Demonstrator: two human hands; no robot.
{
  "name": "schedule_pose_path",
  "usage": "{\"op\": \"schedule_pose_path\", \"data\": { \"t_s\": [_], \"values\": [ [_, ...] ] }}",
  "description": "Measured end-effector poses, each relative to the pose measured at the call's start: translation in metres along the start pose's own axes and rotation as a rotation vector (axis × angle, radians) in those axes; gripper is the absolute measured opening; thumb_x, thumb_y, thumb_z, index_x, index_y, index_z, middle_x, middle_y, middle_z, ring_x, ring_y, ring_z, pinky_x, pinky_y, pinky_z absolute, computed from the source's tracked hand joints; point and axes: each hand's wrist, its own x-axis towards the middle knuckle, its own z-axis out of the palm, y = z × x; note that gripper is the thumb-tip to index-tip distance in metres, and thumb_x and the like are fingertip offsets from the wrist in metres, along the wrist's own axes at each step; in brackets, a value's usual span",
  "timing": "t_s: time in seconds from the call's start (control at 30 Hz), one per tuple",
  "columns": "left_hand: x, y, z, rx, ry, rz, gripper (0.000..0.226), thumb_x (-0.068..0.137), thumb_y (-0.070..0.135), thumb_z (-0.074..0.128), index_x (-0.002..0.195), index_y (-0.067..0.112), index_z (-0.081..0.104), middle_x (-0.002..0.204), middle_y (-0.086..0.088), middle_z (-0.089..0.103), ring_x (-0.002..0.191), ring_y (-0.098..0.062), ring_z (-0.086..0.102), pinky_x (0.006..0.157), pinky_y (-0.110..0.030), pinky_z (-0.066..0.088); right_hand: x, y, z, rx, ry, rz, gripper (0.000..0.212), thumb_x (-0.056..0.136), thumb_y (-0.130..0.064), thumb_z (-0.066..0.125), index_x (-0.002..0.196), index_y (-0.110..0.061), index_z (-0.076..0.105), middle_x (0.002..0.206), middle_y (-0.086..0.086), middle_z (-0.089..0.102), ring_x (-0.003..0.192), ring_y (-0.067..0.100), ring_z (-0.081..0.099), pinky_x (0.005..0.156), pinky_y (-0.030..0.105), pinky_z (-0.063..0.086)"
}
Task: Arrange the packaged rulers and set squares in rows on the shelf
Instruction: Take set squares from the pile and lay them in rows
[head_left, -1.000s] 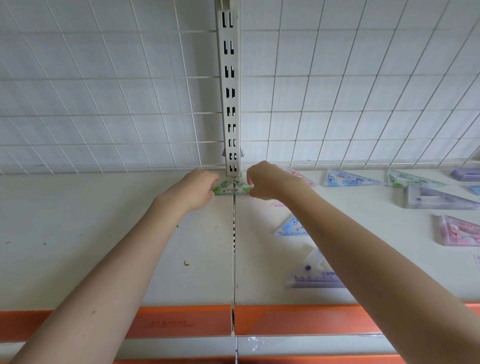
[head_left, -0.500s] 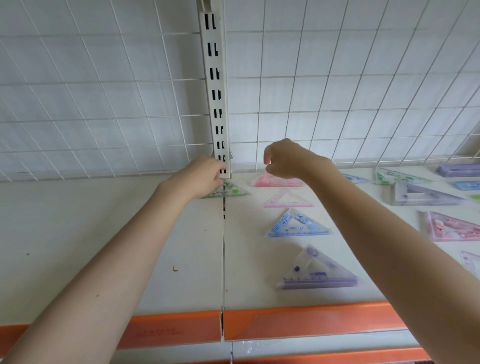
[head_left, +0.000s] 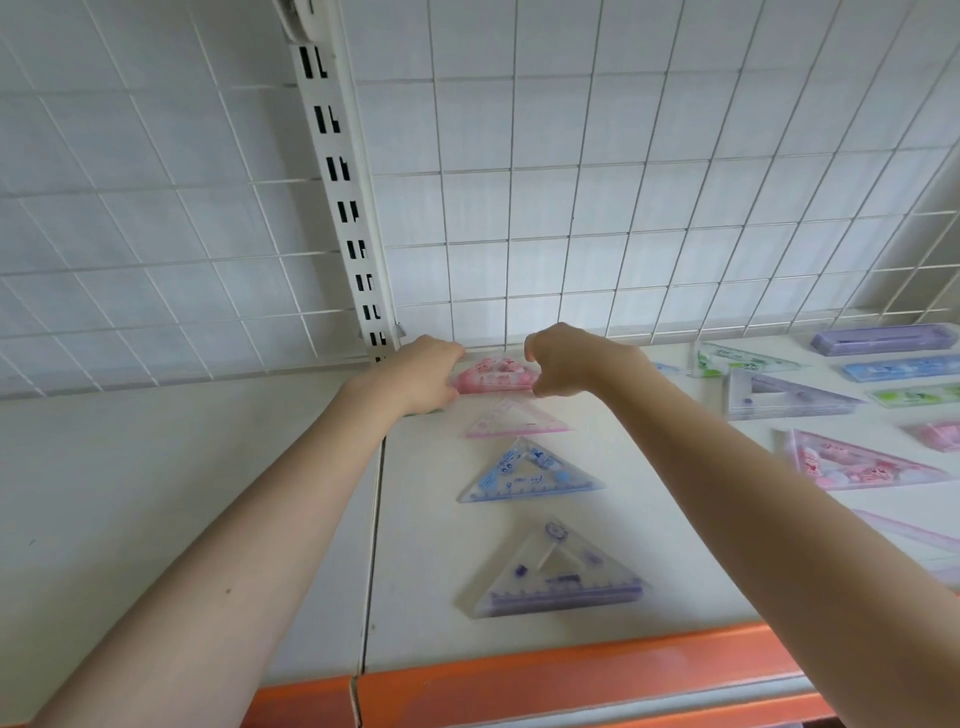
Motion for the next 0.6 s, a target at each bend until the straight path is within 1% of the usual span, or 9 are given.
{"op": "schedule_pose_path", "data": {
  "t_s": [0.1, 0.17, 0.27, 0.3, 0.4, 0.6],
  "values": [
    [0.001, 0.003, 0.001, -0.001, -0.002, 0.007, 0.036, 0.087, 0.01, 0.056, 0.123, 0.004, 0.053, 0.116, -0.014, 0.058, 0.101, -0.028, 0.058, 0.087, -0.041, 0.049, 0.001, 0.003, 0.001, 0.004, 0.008, -0.002, 0.038, 0.085, -0.01, 0.055, 0.121, 0.0, 0.054, 0.115, 0.016, 0.058, 0.106, 0.03, 0.058, 0.079, 0.035, 0.05],
    [0.002, 0.004, 0.003, -0.003, 0.008, 0.011, 0.034, 0.087, 0.007, 0.053, 0.121, 0.004, 0.054, 0.113, -0.014, 0.059, 0.099, -0.028, 0.058, 0.085, -0.041, 0.05, 0.001, 0.004, 0.001, 0.004, 0.013, -0.005, 0.038, 0.085, -0.007, 0.053, 0.122, 0.0, 0.053, 0.117, 0.017, 0.058, 0.108, 0.031, 0.058, 0.083, 0.037, 0.051],
    [0.003, 0.006, 0.005, 0.005, 0.022, 0.009, 0.033, 0.087, 0.004, 0.05, 0.12, 0.004, 0.055, 0.109, -0.014, 0.06, 0.095, -0.028, 0.059, 0.083, -0.042, 0.05, 0.002, 0.007, 0.002, 0.01, 0.025, -0.004, 0.036, 0.084, -0.005, 0.051, 0.121, -0.001, 0.054, 0.117, 0.016, 0.058, 0.108, 0.03, 0.058, 0.079, 0.034, 0.051],
    [0.003, 0.006, 0.005, 0.006, 0.021, 0.007, 0.033, 0.087, 0.003, 0.05, 0.119, 0.004, 0.055, 0.108, -0.014, 0.061, 0.095, -0.028, 0.059, 0.083, -0.042, 0.05, 0.002, 0.007, 0.002, 0.01, 0.028, -0.001, 0.036, 0.084, -0.005, 0.051, 0.12, -0.001, 0.055, 0.117, 0.016, 0.058, 0.107, 0.03, 0.059, 0.08, 0.034, 0.051],
    [0.004, 0.007, 0.006, -0.001, 0.028, -0.001, 0.032, 0.088, 0.002, 0.049, 0.119, 0.004, 0.055, 0.108, -0.015, 0.06, 0.095, -0.029, 0.059, 0.084, -0.042, 0.05, 0.001, 0.009, 0.003, 0.011, 0.038, 0.003, 0.032, 0.085, -0.005, 0.052, 0.116, -0.001, 0.057, 0.118, 0.016, 0.057, 0.105, 0.03, 0.06, 0.084, 0.037, 0.051],
    [0.005, 0.007, 0.007, -0.004, 0.031, -0.021, 0.033, 0.088, 0.003, 0.048, 0.121, 0.004, 0.055, 0.11, -0.014, 0.06, 0.096, -0.029, 0.059, 0.084, -0.043, 0.05, 0.002, 0.011, 0.005, -0.005, 0.055, -0.011, 0.03, 0.084, -0.004, 0.051, 0.112, -0.002, 0.06, 0.114, 0.014, 0.059, 0.1, 0.03, 0.061, 0.081, 0.035, 0.052]
  ]
}}
